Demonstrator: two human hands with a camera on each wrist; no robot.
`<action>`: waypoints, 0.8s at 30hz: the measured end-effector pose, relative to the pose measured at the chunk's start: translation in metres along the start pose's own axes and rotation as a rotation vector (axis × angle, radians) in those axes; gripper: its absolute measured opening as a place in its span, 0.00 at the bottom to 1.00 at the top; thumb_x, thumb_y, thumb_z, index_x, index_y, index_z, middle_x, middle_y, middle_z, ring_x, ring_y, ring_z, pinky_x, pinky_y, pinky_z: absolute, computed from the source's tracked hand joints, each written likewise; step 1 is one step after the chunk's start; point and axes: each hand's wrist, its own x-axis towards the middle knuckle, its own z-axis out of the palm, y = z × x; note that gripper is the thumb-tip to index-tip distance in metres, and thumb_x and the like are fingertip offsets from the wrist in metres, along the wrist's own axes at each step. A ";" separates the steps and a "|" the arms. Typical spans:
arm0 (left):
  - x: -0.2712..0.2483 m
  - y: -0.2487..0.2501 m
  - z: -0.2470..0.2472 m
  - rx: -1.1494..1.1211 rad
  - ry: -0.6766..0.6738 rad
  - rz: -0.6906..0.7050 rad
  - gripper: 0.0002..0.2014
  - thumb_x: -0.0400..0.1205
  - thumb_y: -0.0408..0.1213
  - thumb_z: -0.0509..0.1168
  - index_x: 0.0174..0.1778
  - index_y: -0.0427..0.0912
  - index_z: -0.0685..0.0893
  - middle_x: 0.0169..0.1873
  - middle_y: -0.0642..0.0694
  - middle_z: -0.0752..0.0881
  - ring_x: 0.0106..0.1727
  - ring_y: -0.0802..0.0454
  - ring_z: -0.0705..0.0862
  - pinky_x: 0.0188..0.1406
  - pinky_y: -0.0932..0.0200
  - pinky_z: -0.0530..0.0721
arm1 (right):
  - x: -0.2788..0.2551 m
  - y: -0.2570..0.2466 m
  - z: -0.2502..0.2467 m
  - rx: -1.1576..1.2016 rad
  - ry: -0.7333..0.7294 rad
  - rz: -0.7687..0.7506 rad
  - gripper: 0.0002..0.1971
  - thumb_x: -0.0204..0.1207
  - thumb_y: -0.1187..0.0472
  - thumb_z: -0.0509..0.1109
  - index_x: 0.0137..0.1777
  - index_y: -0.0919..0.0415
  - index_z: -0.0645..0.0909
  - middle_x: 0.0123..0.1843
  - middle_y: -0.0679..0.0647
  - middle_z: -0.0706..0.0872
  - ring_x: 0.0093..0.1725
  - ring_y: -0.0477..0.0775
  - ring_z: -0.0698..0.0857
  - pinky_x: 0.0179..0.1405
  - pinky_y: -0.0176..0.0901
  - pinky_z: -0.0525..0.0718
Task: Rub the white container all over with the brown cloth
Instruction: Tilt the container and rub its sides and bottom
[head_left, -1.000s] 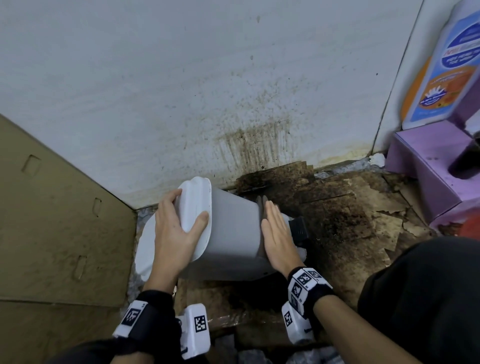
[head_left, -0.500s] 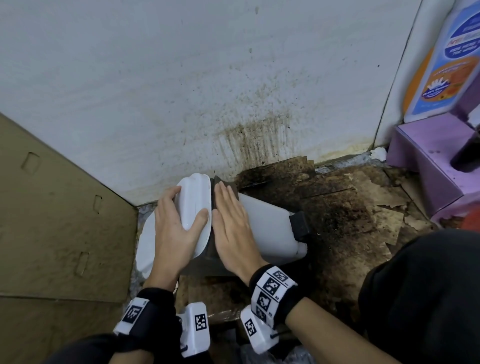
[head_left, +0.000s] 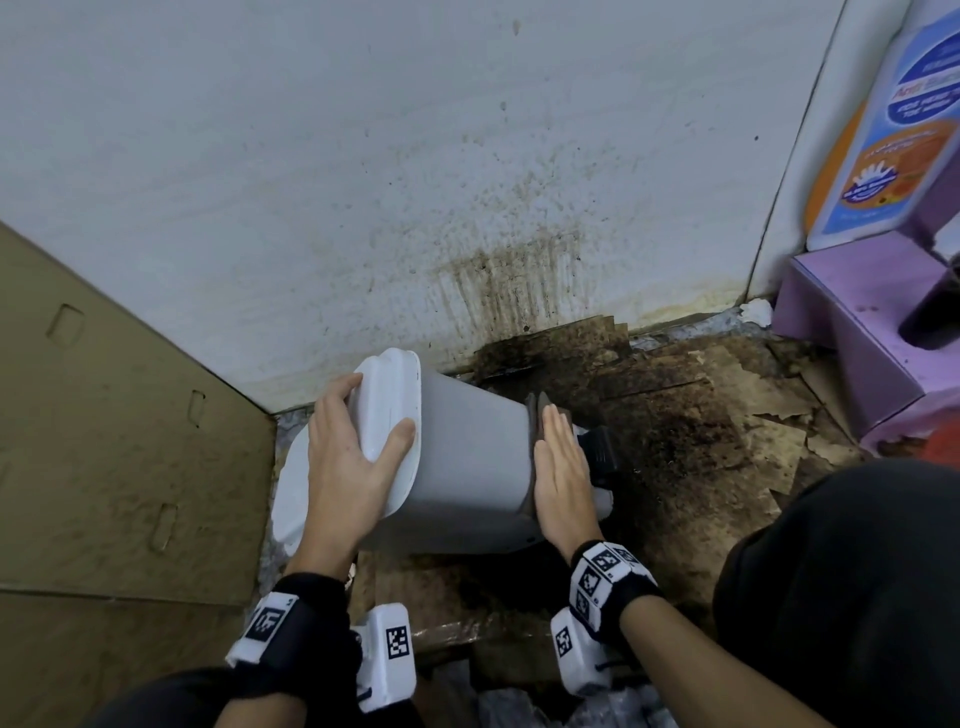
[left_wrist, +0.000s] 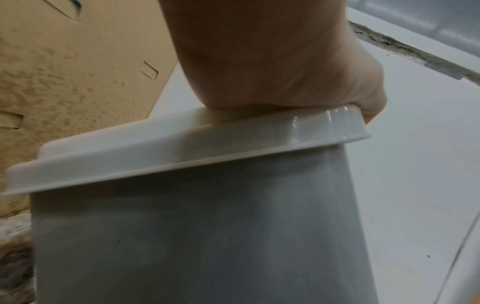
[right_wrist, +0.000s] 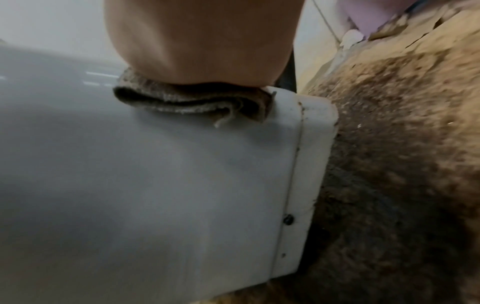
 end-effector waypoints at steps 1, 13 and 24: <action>-0.001 0.000 -0.001 0.003 0.003 -0.001 0.41 0.75 0.66 0.62 0.81 0.47 0.69 0.75 0.55 0.71 0.75 0.59 0.68 0.77 0.51 0.68 | -0.001 -0.006 0.003 -0.011 0.011 0.011 0.31 0.89 0.49 0.42 0.91 0.55 0.51 0.91 0.41 0.49 0.91 0.42 0.46 0.91 0.48 0.45; -0.002 0.003 0.002 0.050 -0.026 0.025 0.43 0.76 0.67 0.61 0.83 0.44 0.67 0.78 0.48 0.72 0.79 0.52 0.68 0.82 0.46 0.68 | -0.002 -0.113 0.030 0.019 -0.110 -0.298 0.31 0.90 0.46 0.40 0.92 0.52 0.51 0.92 0.41 0.51 0.89 0.35 0.44 0.87 0.35 0.41; -0.004 0.004 0.002 -0.038 -0.007 -0.006 0.41 0.73 0.66 0.65 0.81 0.51 0.68 0.73 0.60 0.71 0.77 0.57 0.69 0.77 0.51 0.68 | 0.042 -0.022 -0.011 -0.110 -0.109 -0.072 0.24 0.92 0.55 0.46 0.84 0.58 0.68 0.83 0.54 0.73 0.83 0.50 0.68 0.87 0.43 0.59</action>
